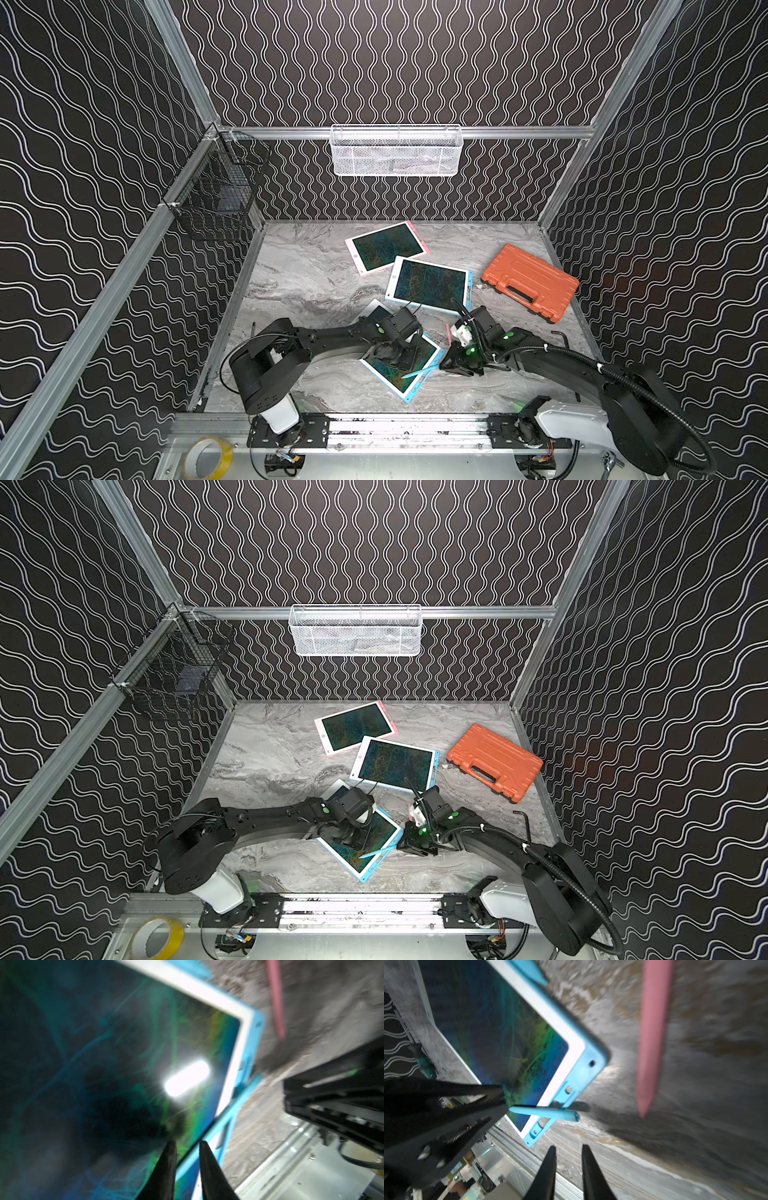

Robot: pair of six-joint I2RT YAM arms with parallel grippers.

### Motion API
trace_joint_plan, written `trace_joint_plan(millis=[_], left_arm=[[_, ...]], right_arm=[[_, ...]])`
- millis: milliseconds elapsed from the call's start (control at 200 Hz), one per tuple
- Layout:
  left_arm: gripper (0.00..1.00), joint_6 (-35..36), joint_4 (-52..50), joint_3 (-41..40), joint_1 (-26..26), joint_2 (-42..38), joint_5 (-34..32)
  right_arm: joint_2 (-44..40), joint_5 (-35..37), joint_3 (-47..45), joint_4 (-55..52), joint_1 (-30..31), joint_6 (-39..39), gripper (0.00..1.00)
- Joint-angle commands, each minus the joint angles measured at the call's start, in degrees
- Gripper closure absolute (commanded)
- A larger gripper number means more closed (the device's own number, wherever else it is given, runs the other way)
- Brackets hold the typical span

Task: Place the stylus back onto the writing tablet
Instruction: Adjust the stylus on the writing tablet.

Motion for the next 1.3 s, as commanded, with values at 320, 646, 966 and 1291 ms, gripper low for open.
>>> trace_joint_plan(millis=[320, 646, 966, 1291], left_arm=[[0.71, 0.43, 3.02, -1.92, -1.55, 0.57, 1.44], [0.73, -1.20, 2.26, -2.29, -3.31, -0.87, 2.05], [0.74, -2.06, 3.43, -2.00, -4.29, -0.46, 2.69], [0.71, -0.57, 3.25, 0.74, -4.12, 1.89, 2.27]], right_arm=[[3.08, -2.93, -1.88, 8.39, 1.25, 3.99, 0.74], [3.36, -2.24, -2.75, 9.29, -0.37, 4.79, 0.74], [4.50, -1.83, -2.38, 9.79, -0.90, 5.03, 0.75], [3.97, -1.05, -2.26, 9.46, -0.90, 5.81, 0.75]])
